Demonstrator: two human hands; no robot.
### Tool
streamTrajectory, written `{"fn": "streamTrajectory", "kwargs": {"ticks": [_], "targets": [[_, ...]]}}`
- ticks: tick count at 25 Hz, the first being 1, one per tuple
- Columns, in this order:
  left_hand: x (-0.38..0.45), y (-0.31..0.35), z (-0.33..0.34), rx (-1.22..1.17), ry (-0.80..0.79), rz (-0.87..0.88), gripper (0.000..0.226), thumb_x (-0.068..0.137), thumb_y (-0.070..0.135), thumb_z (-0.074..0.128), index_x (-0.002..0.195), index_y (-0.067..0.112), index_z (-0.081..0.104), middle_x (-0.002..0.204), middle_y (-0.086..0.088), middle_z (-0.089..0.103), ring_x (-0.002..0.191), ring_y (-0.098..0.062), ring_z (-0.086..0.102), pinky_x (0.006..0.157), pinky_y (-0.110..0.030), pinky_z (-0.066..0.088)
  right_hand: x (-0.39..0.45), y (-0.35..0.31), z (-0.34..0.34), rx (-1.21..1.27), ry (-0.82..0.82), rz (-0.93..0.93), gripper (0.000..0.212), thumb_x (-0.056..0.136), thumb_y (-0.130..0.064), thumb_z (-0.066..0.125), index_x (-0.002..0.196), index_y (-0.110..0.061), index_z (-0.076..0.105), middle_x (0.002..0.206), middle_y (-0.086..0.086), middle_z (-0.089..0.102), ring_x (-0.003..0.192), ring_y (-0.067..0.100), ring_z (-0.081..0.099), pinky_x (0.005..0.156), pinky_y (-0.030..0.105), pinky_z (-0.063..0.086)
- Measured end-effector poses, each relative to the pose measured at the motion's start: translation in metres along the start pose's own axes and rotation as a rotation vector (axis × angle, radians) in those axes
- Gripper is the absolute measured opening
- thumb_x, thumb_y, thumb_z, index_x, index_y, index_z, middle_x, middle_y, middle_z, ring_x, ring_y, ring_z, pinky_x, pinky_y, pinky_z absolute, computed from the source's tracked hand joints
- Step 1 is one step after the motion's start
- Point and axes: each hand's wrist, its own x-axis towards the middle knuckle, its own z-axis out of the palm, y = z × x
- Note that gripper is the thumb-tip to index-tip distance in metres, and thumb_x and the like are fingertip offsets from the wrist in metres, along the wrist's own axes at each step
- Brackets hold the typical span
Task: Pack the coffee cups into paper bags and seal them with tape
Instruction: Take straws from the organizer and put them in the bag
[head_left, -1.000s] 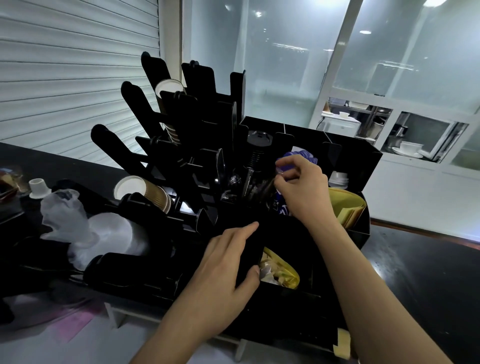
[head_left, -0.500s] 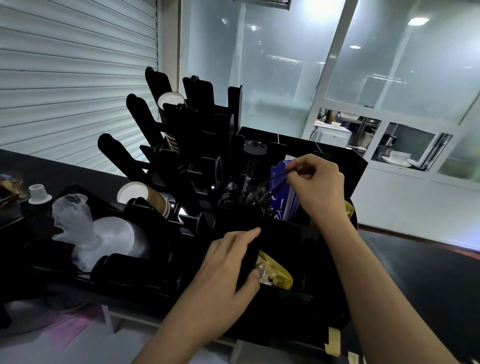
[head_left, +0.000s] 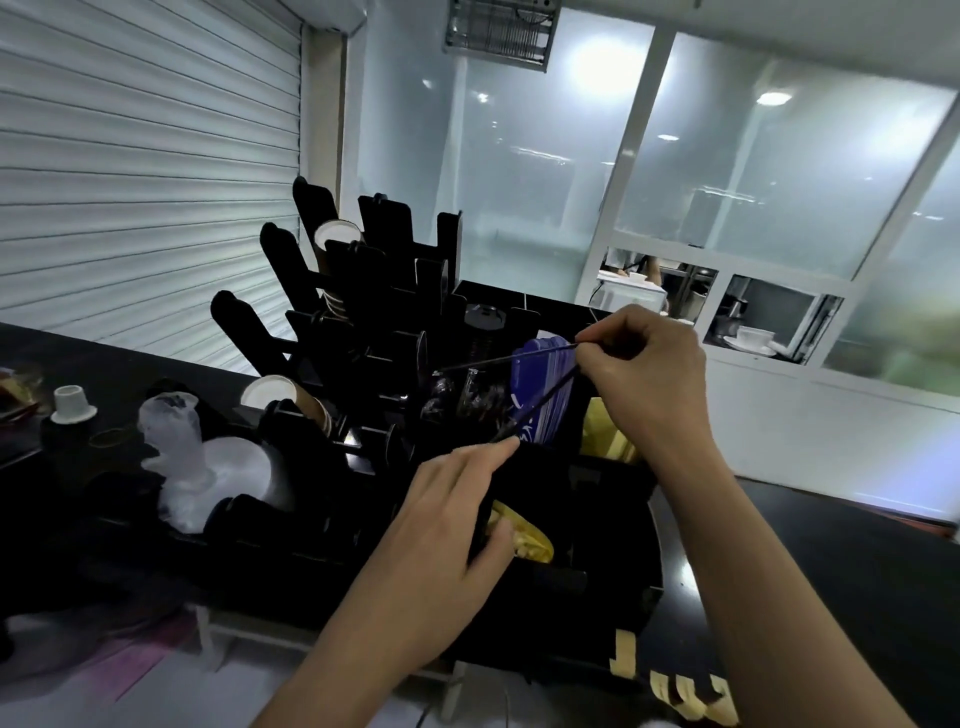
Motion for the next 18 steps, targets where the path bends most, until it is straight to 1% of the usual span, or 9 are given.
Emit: {"fn": "streamTrajectory", "kwargs": {"ticks": [3,5,7,9,11,13,15,17,18], "targets": [[-0.002,0.007,-0.003,0.162,0.114,0.041,0.064,0.099,0.042,0.047,0.156,0.036,0.02,0.158,0.022,0.021,0.149,-0.002,0.01,0.119,-0.024,0.02,-0.019,-0.015,-0.013,-0.038,-0.109,-0.014,0.016,0.078,-0.012,0.071,0.073,-0.026,0.073,0.07,-0.007,0.072,0.071,0.011,0.07,0.073,0.033,0.06],[-0.005,0.009,-0.004,0.288,0.188,0.034,0.072,0.096,0.049,0.048,0.158,0.03,0.017,0.162,0.013,0.019,0.152,-0.011,0.007,0.121,-0.032,0.017,-0.033,-0.024,-0.021,-0.032,-0.182,-0.026,0.016,0.078,-0.01,0.071,0.074,-0.025,0.073,0.069,-0.002,0.072,0.071,0.015,0.072,0.075,0.041,0.061],[-0.01,0.01,-0.004,0.337,0.2,0.008,0.078,0.094,0.054,0.048,0.159,0.028,0.013,0.16,0.01,0.026,0.152,-0.016,0.011,0.121,-0.038,0.021,-0.047,-0.031,-0.026,0.002,-0.233,-0.021,0.019,0.079,-0.006,0.07,0.075,-0.024,0.073,0.068,-0.001,0.073,0.067,0.012,0.073,0.076,0.043,0.062],[-0.018,0.012,-0.004,0.303,0.183,-0.016,0.078,0.093,0.055,0.047,0.158,0.028,0.014,0.148,0.012,0.038,0.144,-0.014,0.024,0.117,-0.036,0.026,-0.061,-0.035,-0.031,0.03,-0.266,-0.003,0.018,0.08,-0.005,0.069,0.077,-0.022,0.073,0.067,0.0,0.074,0.067,0.01,0.074,0.078,0.043,0.062],[-0.026,0.013,-0.004,0.288,0.17,-0.009,0.07,0.094,0.052,0.046,0.156,0.029,0.023,0.131,0.015,0.045,0.126,-0.009,0.035,0.109,-0.029,0.03,-0.072,-0.033,-0.033,0.04,-0.292,0.012,0.016,0.081,-0.007,0.069,0.078,-0.022,0.073,0.067,0.0,0.074,0.068,0.01,0.075,0.079,0.043,0.062],[-0.034,0.014,-0.004,0.246,0.144,-0.005,0.056,0.096,0.048,0.045,0.149,0.03,0.039,0.118,0.018,0.046,0.113,-0.006,0.038,0.102,-0.028,0.038,-0.083,-0.03,-0.034,0.061,-0.304,0.018,0.014,0.081,-0.005,0.069,0.079,-0.018,0.073,0.068,0.001,0.074,0.067,0.01,0.074,0.075,0.036,0.061],[-0.042,0.015,-0.004,0.187,0.112,-0.018,0.043,0.097,0.043,0.048,0.138,0.033,0.052,0.11,0.021,0.045,0.108,-0.005,0.04,0.096,-0.029,0.043,-0.096,-0.027,-0.035,0.085,-0.307,0.019,0.013,0.082,-0.001,0.069,0.08,-0.013,0.073,0.069,0.004,0.073,0.065,0.011,0.074,0.07,0.028,0.059],[-0.051,0.016,-0.005,0.165,0.106,-0.006,0.033,0.097,0.039,0.052,0.128,0.033,0.06,0.104,0.021,0.047,0.105,-0.004,0.041,0.092,-0.025,0.044,-0.108,-0.025,-0.036,0.109,-0.309,0.023,0.013,0.083,0.0,0.068,0.081,-0.011,0.073,0.07,0.007,0.073,0.065,0.012,0.074,0.068,0.025,0.06],[-0.055,0.017,-0.006,0.164,0.106,0.002,0.031,0.096,0.04,0.054,0.125,0.032,0.062,0.102,0.021,0.047,0.103,-0.004,0.042,0.09,-0.022,0.043,-0.113,-0.023,-0.037,0.125,-0.306,0.024,0.013,0.084,0.001,0.067,0.082,-0.01,0.073,0.071,0.007,0.073,0.066,0.012,0.074,0.068,0.024,0.06]]}}
